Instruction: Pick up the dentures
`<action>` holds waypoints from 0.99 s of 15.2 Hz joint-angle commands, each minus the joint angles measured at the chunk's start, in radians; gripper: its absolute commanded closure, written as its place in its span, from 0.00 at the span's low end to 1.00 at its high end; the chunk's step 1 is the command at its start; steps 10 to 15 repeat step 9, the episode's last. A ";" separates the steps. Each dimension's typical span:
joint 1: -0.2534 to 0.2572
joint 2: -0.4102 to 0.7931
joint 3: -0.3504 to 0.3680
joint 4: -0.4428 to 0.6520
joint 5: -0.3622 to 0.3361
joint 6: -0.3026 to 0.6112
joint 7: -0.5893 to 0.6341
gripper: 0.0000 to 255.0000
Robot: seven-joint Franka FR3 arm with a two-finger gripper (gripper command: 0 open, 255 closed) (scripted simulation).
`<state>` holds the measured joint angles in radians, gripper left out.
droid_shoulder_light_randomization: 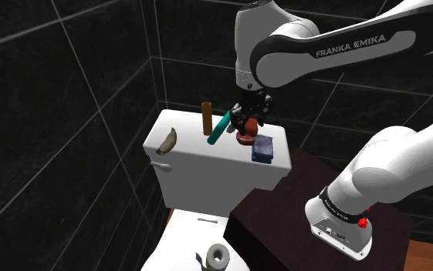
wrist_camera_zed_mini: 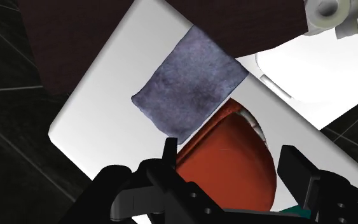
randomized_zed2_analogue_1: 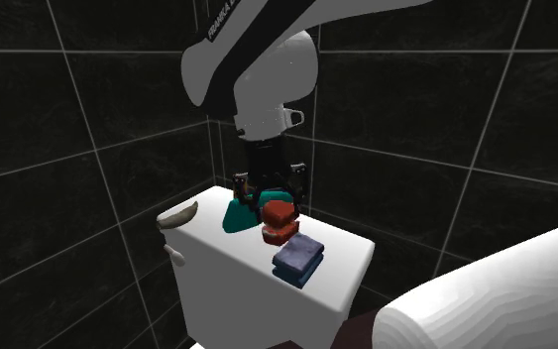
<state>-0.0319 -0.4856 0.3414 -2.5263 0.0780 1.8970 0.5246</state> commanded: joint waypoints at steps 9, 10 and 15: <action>0.000 -0.035 -0.016 0.085 -0.003 -0.119 -0.010 1.00; 0.000 -0.035 -0.016 0.085 -0.003 -0.119 -0.010 1.00; 0.000 -0.035 -0.016 0.085 -0.003 -0.119 -0.010 1.00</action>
